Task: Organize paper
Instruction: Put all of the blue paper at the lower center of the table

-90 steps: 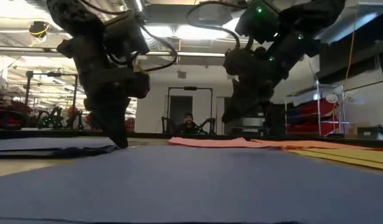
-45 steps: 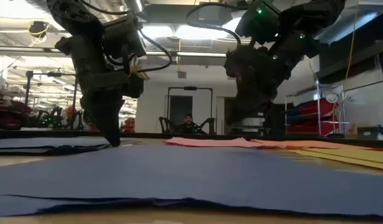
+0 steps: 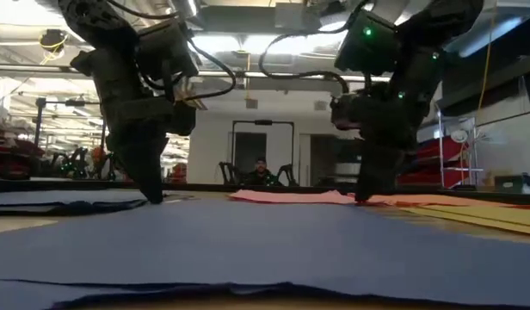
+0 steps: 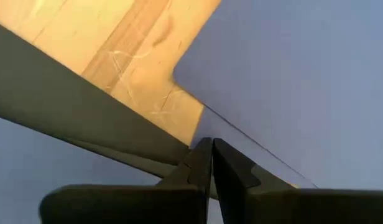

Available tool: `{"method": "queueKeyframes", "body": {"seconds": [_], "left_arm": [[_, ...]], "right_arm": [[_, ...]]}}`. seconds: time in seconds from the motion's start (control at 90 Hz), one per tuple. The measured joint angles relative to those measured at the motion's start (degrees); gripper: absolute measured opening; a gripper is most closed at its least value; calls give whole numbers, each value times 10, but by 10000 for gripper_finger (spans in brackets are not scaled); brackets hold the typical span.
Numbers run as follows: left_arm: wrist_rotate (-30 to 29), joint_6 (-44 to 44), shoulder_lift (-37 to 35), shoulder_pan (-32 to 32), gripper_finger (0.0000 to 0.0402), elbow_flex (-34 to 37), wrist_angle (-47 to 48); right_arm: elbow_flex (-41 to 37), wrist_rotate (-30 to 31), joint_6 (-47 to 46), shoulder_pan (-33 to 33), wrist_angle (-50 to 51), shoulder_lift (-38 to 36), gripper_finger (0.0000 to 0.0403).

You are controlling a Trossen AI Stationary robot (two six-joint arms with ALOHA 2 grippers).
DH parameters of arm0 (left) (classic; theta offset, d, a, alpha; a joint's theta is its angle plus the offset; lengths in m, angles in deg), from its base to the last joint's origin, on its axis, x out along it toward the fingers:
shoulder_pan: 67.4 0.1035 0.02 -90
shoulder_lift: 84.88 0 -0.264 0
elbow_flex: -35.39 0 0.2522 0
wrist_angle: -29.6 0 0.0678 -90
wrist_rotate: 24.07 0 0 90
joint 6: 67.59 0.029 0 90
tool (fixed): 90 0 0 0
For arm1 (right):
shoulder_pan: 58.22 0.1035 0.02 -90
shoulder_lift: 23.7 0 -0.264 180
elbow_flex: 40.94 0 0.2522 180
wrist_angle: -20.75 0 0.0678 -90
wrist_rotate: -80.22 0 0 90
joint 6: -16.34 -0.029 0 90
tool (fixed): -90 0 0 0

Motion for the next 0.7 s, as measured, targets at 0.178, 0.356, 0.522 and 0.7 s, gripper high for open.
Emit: {"method": "queueKeyframes", "body": {"seconds": [0.178,0.356,0.522,0.7], "left_arm": [[-1,1,0,1,0,0,-6],[-4,6,0,1,0,0,-8],[-5,6,0,1,0,0,-9],[-8,6,0,1,0,0,-9]], "right_arm": [[2,-9,0,-1,-11,21,0],[0,-13,3,-10,-37,24,0],[0,-18,7,-20,-50,25,0],[0,-11,19,-20,-58,25,0]]}}
